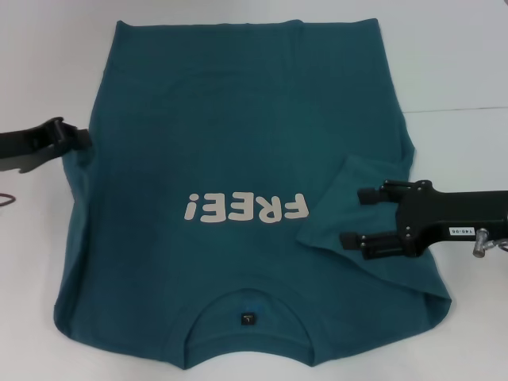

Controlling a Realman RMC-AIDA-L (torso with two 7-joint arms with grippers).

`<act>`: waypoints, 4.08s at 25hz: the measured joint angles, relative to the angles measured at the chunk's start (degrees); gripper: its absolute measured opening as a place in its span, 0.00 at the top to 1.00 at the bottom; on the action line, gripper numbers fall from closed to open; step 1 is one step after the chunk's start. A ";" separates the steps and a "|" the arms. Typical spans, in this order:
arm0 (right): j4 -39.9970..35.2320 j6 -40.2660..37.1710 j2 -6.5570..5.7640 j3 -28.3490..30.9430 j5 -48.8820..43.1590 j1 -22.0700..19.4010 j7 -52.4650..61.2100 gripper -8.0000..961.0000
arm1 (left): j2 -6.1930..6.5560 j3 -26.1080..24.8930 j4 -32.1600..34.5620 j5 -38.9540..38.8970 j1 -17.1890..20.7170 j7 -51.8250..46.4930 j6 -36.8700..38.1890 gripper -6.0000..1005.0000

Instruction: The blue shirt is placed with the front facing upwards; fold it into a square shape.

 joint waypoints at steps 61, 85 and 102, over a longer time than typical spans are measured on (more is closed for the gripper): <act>-0.63 7.09 -2.01 0.15 -3.25 3.10 20.84 0.07 | 1.73 -1.99 -17.90 -12.71 -4.04 24.95 2.10 0.29; -5.49 -6.62 -7.25 0.07 -30.94 8.88 65.76 0.09 | 1.97 -6.38 -17.56 -14.49 -2.14 39.02 9.85 0.07; 2.24 -5.70 -6.50 -0.91 -36.11 12.41 68.81 0.11 | 1.45 -6.40 -17.77 -15.70 -1.42 38.66 9.45 0.07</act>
